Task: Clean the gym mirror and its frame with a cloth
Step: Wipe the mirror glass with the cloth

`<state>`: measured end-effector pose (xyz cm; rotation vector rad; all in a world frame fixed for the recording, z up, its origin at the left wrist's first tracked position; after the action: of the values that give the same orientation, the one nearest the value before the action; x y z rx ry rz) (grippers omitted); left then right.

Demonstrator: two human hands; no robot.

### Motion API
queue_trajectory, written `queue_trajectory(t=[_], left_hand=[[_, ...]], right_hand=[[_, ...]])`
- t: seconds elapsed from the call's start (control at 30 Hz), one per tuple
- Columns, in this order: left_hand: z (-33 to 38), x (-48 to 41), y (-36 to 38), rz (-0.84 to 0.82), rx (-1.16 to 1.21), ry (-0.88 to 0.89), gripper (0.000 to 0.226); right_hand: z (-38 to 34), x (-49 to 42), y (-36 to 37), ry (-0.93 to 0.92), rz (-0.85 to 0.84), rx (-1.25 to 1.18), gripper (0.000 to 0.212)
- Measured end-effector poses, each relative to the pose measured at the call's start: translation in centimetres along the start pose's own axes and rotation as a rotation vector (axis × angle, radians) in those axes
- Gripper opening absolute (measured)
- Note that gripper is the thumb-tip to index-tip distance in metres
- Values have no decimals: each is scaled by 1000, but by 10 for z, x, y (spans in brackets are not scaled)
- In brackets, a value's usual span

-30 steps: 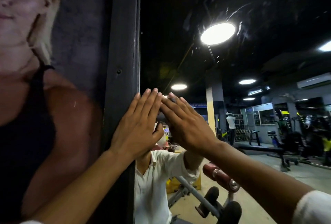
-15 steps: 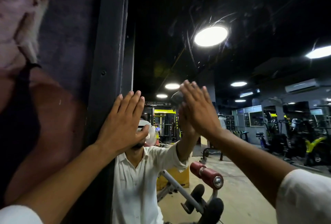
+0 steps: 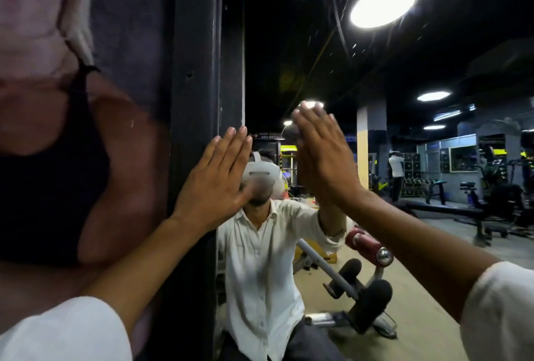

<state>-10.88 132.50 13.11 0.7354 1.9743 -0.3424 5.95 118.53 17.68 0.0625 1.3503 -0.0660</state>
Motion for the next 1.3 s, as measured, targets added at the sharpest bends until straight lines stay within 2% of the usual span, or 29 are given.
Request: queue_trajectory(t=[0.07,0.17,0.23,0.3,0.37,0.4,0.43,0.47,0.57,0.6,0.63,0.73,0.8,0.87,0.97,1.0,1.03,1.13,1.17,1.3], left_hand=[[7,10,-2,48,11,8,70],[17,32,-5,77,49,21,68],[26,49,-9,65,75,25,68],[37,66,-13,21,92,24,67],[47,79,-17,-5,82,15,65],[50,83,-17,-6,78,11,65],[53,86,-18,-4,80,5,65],[54,88,-18,-2,82,-3,65],[56,91,-18,-26,82,-17,67],[57,92,-18,-42,99,-22,68],[57,94,-18,-52,116,-26,70],[65,99,-18,-78,114,55,72],[72,105,-16,-104,121,172,74],[74,108,-17,-102,130,203,75],[73,107,-17,-58,149,189,72],[73,107,-16,-50,152,186,72],[73,108,-15,-45,155,185,73],[73,108,-14,-33,151,198,77],[73,108,-14,-21,152,196,77],[74,109,-13,10,151,198,77]], right_hand=[[-13,26,3,112,83,-13,52],[-46,97,22,-41,-43,-39,58],[-65,155,26,-294,-171,-62,57],[-78,209,27,-654,-342,-56,56],[-75,232,25,-1030,-483,-87,55],[-70,225,23,-1124,-489,-97,55],[-64,211,21,-1121,-460,-91,54],[-58,194,19,-1024,-420,-69,55],[-46,172,13,-528,-325,39,62],[-50,184,14,-439,-301,51,64],[-60,203,16,-443,-304,47,64],[-85,258,25,-800,-479,-34,57],[-80,254,24,-928,-484,-26,54],[-71,228,21,-768,-395,11,56],[-64,209,11,-331,-296,63,63],[-70,215,11,-301,-301,53,66],[-76,222,12,-349,-332,44,68],[-75,229,9,-649,-458,57,64],[-69,221,6,-654,-451,76,64],[-41,198,-11,-190,-287,124,82]])
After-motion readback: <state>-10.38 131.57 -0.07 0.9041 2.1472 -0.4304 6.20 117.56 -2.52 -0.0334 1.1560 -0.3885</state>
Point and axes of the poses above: each hand's wrist, its own x-axis away from the middle knuckle, its own y-axis out of the palm, z = x × y, the point moved 5 cm from there along -x, towards the middle knuckle, and after that the axes turned 11 degrees about z, right-handed, at the moved point
